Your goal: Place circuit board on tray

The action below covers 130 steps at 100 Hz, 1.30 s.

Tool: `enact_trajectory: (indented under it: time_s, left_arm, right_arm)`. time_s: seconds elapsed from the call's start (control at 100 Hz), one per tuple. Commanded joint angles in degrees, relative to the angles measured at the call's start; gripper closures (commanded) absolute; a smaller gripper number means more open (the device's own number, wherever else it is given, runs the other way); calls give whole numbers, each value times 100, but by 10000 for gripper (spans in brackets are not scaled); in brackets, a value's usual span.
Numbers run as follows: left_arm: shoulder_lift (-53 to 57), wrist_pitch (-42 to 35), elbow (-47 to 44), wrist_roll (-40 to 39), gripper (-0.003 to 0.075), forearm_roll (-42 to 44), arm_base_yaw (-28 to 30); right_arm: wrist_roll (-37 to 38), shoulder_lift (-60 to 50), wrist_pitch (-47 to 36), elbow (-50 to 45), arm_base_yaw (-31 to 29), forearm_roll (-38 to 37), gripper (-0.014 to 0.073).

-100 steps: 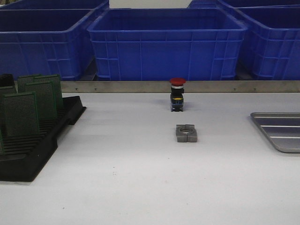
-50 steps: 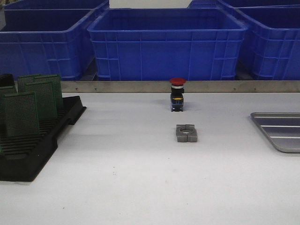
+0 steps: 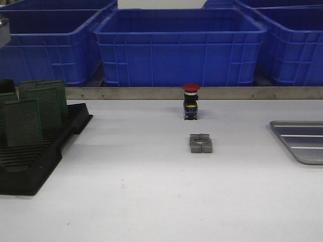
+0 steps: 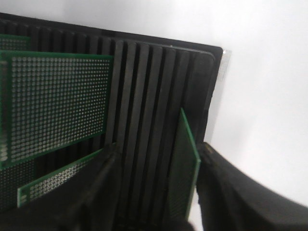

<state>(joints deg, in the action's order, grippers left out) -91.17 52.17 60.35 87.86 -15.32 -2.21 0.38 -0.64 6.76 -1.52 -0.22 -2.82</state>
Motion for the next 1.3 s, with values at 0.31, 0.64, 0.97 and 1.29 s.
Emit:
enact_trajectory:
  time_s: [0.31,0.64,0.97,1.29]
  left_arm:
    - [208,394,231,-11,741,-121,-23]
    - [502,1886,947,-11,741,-780,-23]
    - [567,2110,1061,-22,741,-3479,-23]
    - [555,2110,1008,-22,741,-5051,-200]
  right_arm:
    - [-38,-148,-426,73,-2,-47,654]
    - [-38,-148,-426,73,-2,-47,654]
    - [-38,-148,-426,73,-2,-47,654]
    - [-38,-148,-390,73,-2,-47,654]
